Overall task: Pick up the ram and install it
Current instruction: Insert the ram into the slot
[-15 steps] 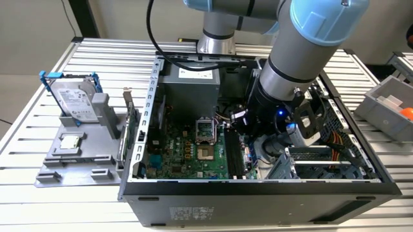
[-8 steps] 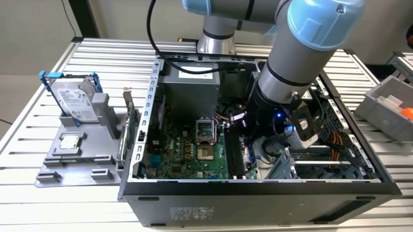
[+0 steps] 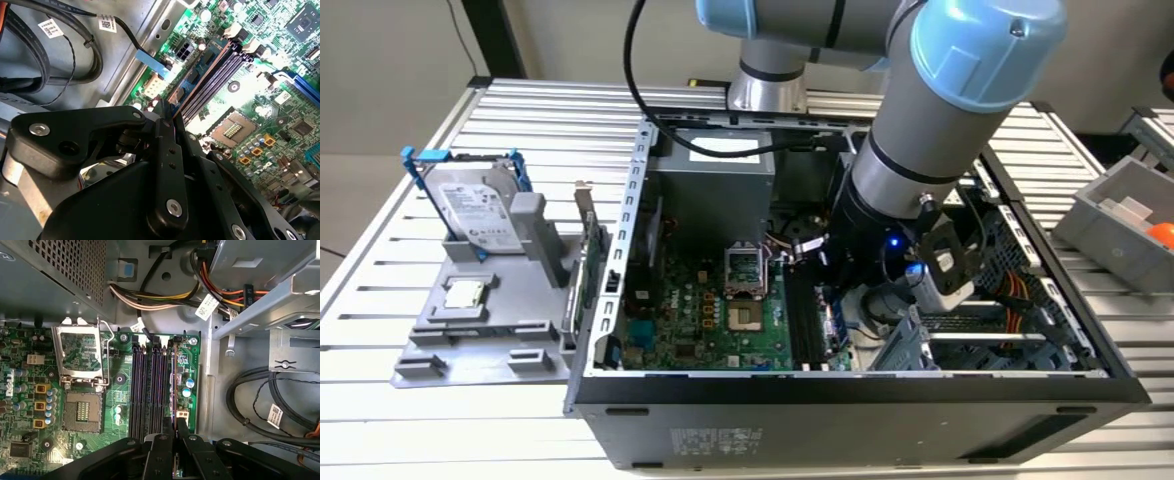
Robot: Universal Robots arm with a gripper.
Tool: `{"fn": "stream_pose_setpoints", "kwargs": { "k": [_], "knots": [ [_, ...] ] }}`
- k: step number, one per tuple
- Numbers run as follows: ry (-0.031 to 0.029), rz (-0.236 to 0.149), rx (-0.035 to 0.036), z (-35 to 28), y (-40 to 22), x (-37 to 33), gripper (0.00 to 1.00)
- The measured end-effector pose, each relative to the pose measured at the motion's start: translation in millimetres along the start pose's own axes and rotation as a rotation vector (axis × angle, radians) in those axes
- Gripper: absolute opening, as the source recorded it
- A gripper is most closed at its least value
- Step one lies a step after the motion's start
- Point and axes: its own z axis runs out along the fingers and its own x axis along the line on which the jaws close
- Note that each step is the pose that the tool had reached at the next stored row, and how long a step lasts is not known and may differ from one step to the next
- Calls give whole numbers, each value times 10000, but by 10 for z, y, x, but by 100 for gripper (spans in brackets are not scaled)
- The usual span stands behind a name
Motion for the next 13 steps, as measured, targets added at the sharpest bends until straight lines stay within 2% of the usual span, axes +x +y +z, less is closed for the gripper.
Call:
{"fn": "stream_pose_setpoints", "kwargs": {
  "k": [5,9,13],
  "knots": [
    [15,0,2,22,-1,22,0],
    [53,3,-3,42,-1,40,0],
    [64,4,-3,102,-6,39,0]
  ]
}}
